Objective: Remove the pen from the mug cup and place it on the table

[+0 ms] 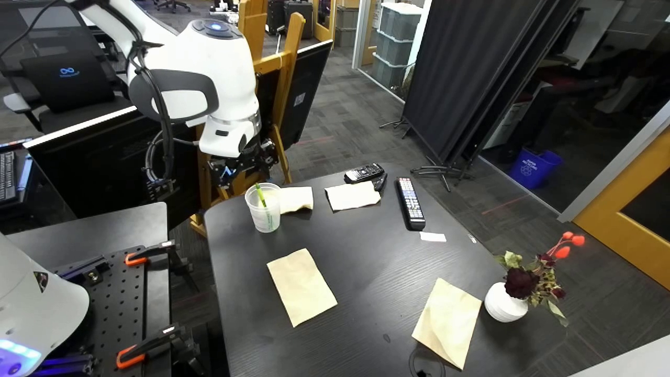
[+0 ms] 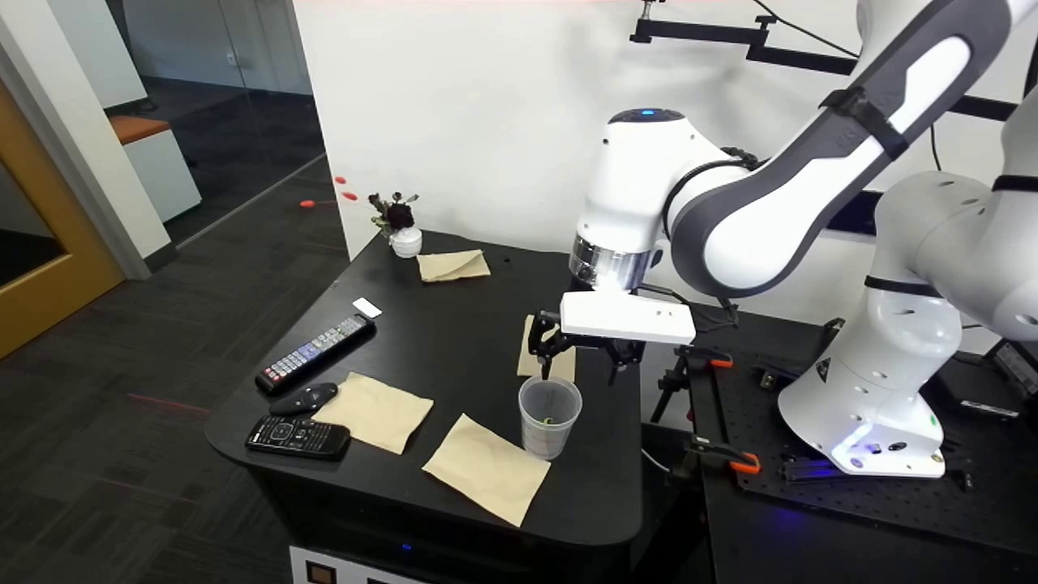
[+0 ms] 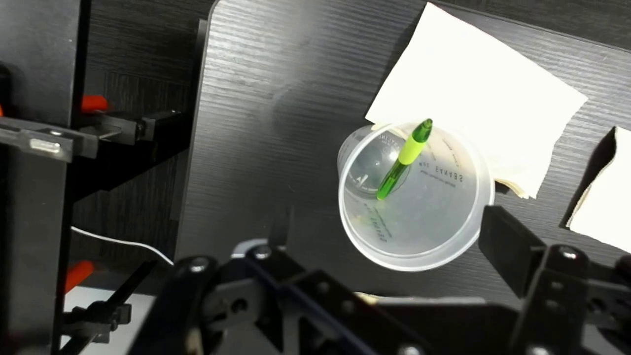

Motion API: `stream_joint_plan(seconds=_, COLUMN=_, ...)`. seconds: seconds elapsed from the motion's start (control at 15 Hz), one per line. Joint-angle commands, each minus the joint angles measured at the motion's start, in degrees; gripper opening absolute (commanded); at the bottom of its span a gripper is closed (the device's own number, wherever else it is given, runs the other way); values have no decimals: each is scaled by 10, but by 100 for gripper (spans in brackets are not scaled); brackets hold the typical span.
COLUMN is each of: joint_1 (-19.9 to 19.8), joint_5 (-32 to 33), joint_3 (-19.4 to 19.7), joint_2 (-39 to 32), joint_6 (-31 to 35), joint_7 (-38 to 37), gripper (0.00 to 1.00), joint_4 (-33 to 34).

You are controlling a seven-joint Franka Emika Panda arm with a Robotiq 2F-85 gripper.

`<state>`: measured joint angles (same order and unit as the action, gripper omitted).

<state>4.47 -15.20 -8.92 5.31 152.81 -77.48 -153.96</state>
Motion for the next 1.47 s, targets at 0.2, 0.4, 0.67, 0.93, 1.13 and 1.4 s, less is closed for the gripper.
stream_joint_plan(seconds=0.2, joint_1=3, joint_5=-8, joint_3=17, joint_2=-58, joint_6=7, joint_7=40, gripper=77, joint_4=53)
stream_joint_plan(seconds=0.4, joint_1=4, joint_5=-4, joint_3=20, joint_2=-79, joint_6=6, joint_7=38, gripper=70, joint_4=72)
stream_joint_plan(seconds=0.67, joint_1=5, joint_5=-4, joint_3=22, joint_2=-100, joint_6=3, joint_7=35, gripper=53, joint_4=90)
stream_joint_plan(seconds=0.93, joint_1=7, joint_5=-1, joint_3=24, joint_2=-108, joint_6=5, joint_7=30, gripper=49, joint_4=94)
stream_joint_plan(seconds=1.13, joint_1=7, joint_5=-2, joint_3=25, joint_2=-105, joint_6=6, joint_7=30, gripper=45, joint_4=92)
stream_joint_plan(seconds=1.4, joint_1=10, joint_5=-1, joint_3=23, joint_2=-93, joint_6=8, joint_7=27, gripper=44, joint_4=85)
